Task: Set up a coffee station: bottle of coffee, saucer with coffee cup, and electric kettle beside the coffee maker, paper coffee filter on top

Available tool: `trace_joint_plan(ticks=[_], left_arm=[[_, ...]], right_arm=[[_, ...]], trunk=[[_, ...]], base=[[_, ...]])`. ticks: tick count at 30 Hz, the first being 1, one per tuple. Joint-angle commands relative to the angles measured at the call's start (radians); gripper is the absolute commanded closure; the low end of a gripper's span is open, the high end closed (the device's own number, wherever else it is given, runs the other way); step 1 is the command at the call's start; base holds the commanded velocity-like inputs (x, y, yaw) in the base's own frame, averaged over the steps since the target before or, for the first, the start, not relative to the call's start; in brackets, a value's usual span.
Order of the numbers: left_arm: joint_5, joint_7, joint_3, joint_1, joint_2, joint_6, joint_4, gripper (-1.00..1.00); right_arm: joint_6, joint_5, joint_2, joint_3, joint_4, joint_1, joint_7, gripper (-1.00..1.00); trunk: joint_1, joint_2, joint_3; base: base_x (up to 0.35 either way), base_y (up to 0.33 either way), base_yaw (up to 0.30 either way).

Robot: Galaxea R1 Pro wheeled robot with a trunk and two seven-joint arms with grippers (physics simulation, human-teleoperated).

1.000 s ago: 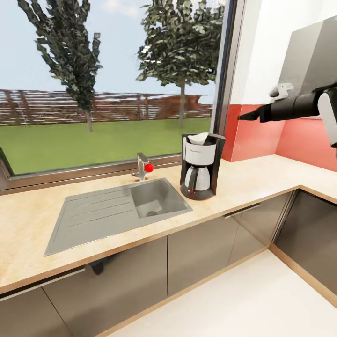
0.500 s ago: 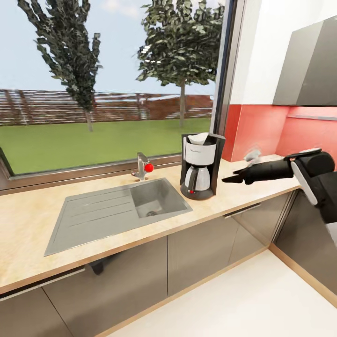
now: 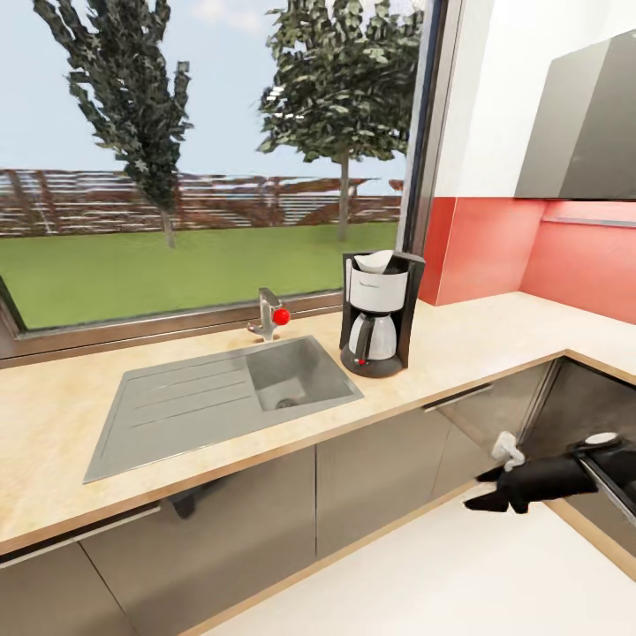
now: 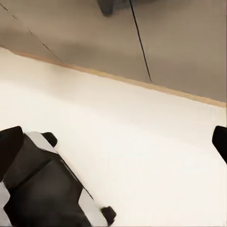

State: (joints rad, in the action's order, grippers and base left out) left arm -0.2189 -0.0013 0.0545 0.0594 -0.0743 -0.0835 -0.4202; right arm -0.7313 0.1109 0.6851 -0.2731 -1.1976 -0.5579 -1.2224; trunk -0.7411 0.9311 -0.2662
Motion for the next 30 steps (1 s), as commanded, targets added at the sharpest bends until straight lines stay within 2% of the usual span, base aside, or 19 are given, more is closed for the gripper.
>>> trace_joint_plan(ticks=[1, 3, 4, 5, 6, 7, 8, 10, 13, 14, 15, 17, 20, 21, 23, 30], left_arm=[[-0.005, 0.0, 0.009, 0.0, -0.001, -0.001, -0.002, -1.0], [-0.004, 0.0, 0.013, 0.0, -0.001, -0.001, -0.002, -1.0], [-0.005, 0.0, 0.017, 0.0, -0.001, -0.001, -0.002, -1.0], [-0.004, 0.0, 0.02, 0.0, -0.001, -0.001, -0.002, -1.0], [-0.004, 0.0, 0.021, 0.0, -0.001, -0.001, -0.002, -1.0], [-0.004, 0.0, 0.021, 0.0, -0.001, -0.001, -0.002, -1.0], [-0.004, 0.0, 0.023, 0.0, -0.001, -0.002, -0.002, -1.0], [-0.004, 0.001, 0.025, 0.0, 0.0, -0.002, -0.002, -1.0], [-0.004, 0.002, 0.026, 0.0, 0.001, -0.002, -0.002, -1.0], [-0.004, 0.002, 0.027, 0.0, 0.002, -0.002, -0.002, -1.0], [-0.004, 0.002, 0.028, 0.0, 0.002, -0.002, -0.002, -1.0], [-0.004, 0.003, 0.042, 0.0, 0.003, -0.002, -0.002, -1.0], [-0.004, 0.003, 0.064, 0.0, 0.005, -0.003, -0.002, -1.0], [-0.004, 0.003, 0.068, 0.0, 0.005, -0.003, -0.001, -1.0], [-0.004, 0.003, 0.079, 0.0, 0.006, -0.003, -0.001, -1.0], [-0.004, 0.003, 0.086, 0.0, 0.007, -0.004, 0.0, -1.0]], right_arm=[[0.007, 0.008, 0.002, -0.003, 0.056, 0.034, 0.006, -1.0], [0.018, 0.007, 0.001, -0.003, 0.128, 0.059, 0.012, -1.0], [0.044, 0.008, 0.0, -0.004, 0.234, 0.076, 0.016, -1.0], [0.117, 0.009, -0.004, -0.004, 0.401, 0.09, 0.021, -1.0], [0.184, 0.01, -0.01, -0.004, 0.508, 0.096, 0.023, -1.0], [0.22, 0.01, -0.015, -0.005, 0.561, 0.098, 0.023, -1.0], [0.386, 0.013, -0.069, -0.004, 0.841, 0.103, 0.062, -1.0], [0.437, 0.015, -0.121, -0.003, 0.972, 0.105, 0.126, -1.0], [0.503, 0.014, -0.181, -0.003, 1.064, 0.106, 0.209, -1.0], [0.567, 0.013, -0.225, -0.003, 1.121, 0.106, 0.287, -1.0], [0.602, 0.013, -0.25, -0.003, 1.147, 0.107, 0.336, -1.0], [0.694, 0.012, -0.332, -0.003, 1.209, 0.108, 0.514, -1.0], [0.741, 0.012, -0.39, -0.004, 1.237, 0.118, 0.64, -1.0], [0.746, 0.011, -0.4, -0.004, 1.24, 0.121, 0.652, -1.0], [0.758, 0.009, -0.441, -0.005, 1.247, 0.141, 0.685, -1.0], [0.766, 0.007, -0.477, -0.006, 1.251, 0.162, 0.705, -1.0]], trunk=[[0.0, 0.001, -0.001], [0.0, 0.001, -0.001], [0.0, 0.001, -0.001], [0.0, 0.001, -0.001], [0.0, 0.001, -0.001], [0.0, 0.001, -0.001], [0.0, 0.001, -0.001], [0.0, 0.001, -0.001], [0.0, 0.001, -0.001], [0.0, 0.001, -0.001], [0.0, 0.001, -0.001], [0.0, 0.001, -0.001], [0.0, 0.001, -0.001], [0.0, 0.001, -0.001], [0.0, 0.001, -0.001], [0.0, 0.001, -0.001]], base=[[0.0, 0.0, 0.0], [0.0, 0.0, 0.0], [0.0, 0.0, 0.0], [0.0, 0.0, 0.0], [0.0, 0.0, 0.0], [0.0, 0.0, 0.0], [0.0, 0.0, 0.0], [0.0, 0.0, 0.0], [0.0, 0.0, 0.0], [0.0, 0.0, 0.0], [0.0, 0.0, 0.0], [0.0, 0.0, 0.0], [0.0, 0.0, 0.0], [0.0, 0.0, 0.0], [0.0, 0.0, 0.0], [0.0, 0.0, 0.0]])
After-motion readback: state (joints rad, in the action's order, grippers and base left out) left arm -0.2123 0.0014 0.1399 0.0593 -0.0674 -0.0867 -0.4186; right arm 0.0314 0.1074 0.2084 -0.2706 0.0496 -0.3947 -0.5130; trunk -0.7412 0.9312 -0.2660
